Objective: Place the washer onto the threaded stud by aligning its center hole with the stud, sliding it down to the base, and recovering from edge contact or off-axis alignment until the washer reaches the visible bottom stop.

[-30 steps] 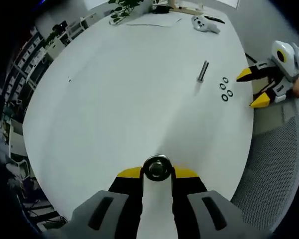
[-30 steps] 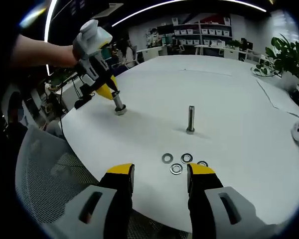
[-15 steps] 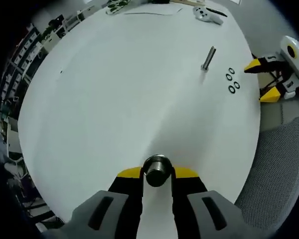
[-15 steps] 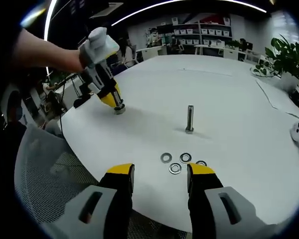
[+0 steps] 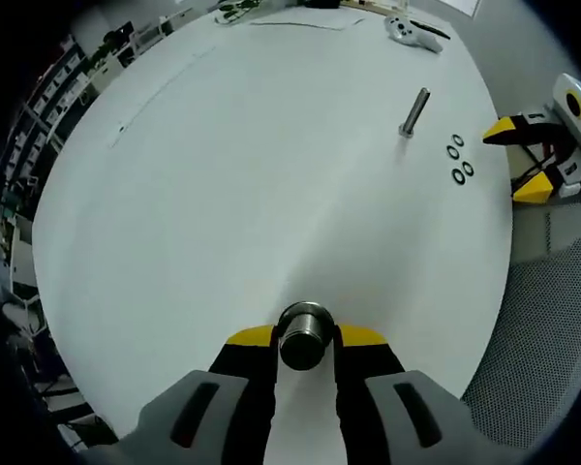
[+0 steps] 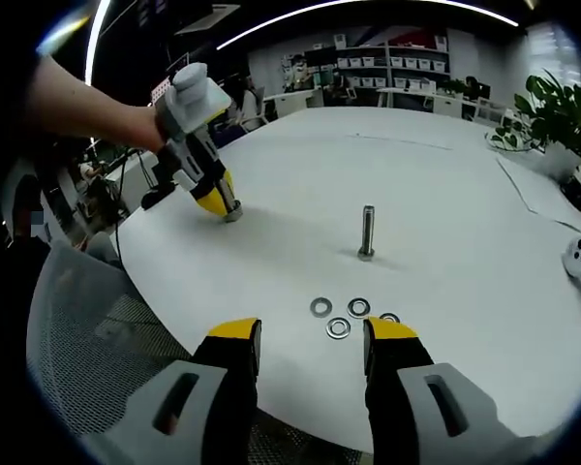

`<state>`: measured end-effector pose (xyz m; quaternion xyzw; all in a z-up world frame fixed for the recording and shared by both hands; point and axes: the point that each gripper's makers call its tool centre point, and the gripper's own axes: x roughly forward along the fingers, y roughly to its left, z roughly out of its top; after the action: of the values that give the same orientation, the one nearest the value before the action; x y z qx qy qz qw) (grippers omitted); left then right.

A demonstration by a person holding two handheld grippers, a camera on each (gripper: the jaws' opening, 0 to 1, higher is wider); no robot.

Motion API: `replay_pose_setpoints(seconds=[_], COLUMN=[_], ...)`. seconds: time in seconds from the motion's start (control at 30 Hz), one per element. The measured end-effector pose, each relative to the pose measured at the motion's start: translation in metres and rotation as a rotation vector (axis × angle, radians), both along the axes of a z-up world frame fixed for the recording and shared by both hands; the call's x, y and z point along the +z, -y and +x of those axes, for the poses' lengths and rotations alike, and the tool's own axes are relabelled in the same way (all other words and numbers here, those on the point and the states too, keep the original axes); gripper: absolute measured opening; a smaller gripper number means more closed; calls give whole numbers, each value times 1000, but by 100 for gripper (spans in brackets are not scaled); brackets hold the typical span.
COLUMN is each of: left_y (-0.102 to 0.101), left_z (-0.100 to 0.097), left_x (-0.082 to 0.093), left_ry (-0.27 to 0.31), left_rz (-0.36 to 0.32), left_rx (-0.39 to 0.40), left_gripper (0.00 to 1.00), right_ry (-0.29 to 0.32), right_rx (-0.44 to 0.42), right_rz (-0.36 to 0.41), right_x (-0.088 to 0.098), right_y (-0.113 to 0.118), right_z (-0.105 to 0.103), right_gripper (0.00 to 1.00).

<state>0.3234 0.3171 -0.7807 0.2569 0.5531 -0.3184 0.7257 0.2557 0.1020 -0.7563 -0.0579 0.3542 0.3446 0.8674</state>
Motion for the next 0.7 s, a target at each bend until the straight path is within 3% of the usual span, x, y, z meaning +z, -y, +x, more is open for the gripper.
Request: replay_pose_setpoints(seconds=[0.27, 0.33, 0.7], left_y=[4, 7, 2], left_z=[0, 2, -8], left_x=[8, 12, 33], left_ry=[25, 49, 157], left_rz=[-34, -61, -134], left_rx=[47, 81, 201], left_gripper=[24, 29, 32], right_ry=[12, 13, 14], right_rx=[14, 28, 36], right_rz=[-4, -6, 1], right_x=[1, 1, 2], right_y=[-2, -4, -5], right_z=[0, -1, -2], right_gripper=[45, 45, 45])
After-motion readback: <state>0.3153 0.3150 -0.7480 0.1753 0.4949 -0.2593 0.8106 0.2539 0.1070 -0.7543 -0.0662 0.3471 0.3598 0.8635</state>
